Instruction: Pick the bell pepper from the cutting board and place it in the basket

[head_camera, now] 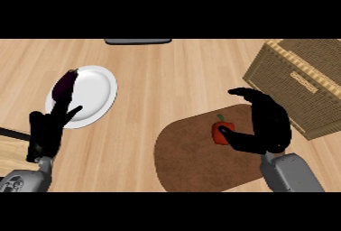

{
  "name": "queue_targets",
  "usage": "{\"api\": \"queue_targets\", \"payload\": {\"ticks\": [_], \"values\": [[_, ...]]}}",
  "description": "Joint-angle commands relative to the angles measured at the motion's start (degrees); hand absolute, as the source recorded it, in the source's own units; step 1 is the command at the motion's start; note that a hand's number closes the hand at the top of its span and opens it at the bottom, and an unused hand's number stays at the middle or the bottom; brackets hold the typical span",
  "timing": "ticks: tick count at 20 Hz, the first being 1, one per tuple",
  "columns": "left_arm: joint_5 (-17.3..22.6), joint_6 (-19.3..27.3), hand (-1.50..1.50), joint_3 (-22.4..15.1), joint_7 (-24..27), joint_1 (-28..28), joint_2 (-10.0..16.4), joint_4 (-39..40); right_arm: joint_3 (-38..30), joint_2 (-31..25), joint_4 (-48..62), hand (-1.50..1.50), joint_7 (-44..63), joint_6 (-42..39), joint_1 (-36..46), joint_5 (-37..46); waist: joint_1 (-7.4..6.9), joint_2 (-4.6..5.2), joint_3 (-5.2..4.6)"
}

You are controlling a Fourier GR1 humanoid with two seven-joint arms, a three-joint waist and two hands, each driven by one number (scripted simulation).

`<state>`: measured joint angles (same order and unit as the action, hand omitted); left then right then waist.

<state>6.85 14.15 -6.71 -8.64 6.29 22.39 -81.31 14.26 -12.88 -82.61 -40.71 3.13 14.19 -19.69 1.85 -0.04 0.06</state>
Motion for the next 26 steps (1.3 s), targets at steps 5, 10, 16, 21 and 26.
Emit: {"api": "queue_targets", "payload": {"ticks": [5,10,16,21,26], "values": [[-0.06,-2.46,0.0,-0.75,-2.02,1.42,1.08,0.1,-0.46,-11.75,-4.61,-1.5,14.2,18.9,-5.4,18.84,1.35,-0.85,-0.5],[-0.33,-2.97,0.0,-0.42,-3.43,2.78,1.95,1.34,1.63,-28.65,-8.57,-1.5,27.16,11.22,-8.76,26.72,2.03,-0.78,-0.6],[0.14,-3.79,0.0,-0.57,-4.94,4.47,1.46,0.83,4.31,-41.0,-22.07,-1.5,42.24,-6.31,-10.48,21.62,0.73,-0.6,-0.37],[-2.3,-4.07,0.0,-1.55,-2.59,5.7,-0.57,3.52,-2.26,-45.25,-36.23,-1.5,51.34,-10.79,-15.58,13.28,-0.26,-0.22,-0.14],[-3.62,-4.62,0.0,-1.09,-4.66,5.36,-2.75,1.55,-5.17,-41.15,-40.9,-1.5,57.34,-11.56,-19.72,16.88,-1.3,-0.09,-0.07]]}}
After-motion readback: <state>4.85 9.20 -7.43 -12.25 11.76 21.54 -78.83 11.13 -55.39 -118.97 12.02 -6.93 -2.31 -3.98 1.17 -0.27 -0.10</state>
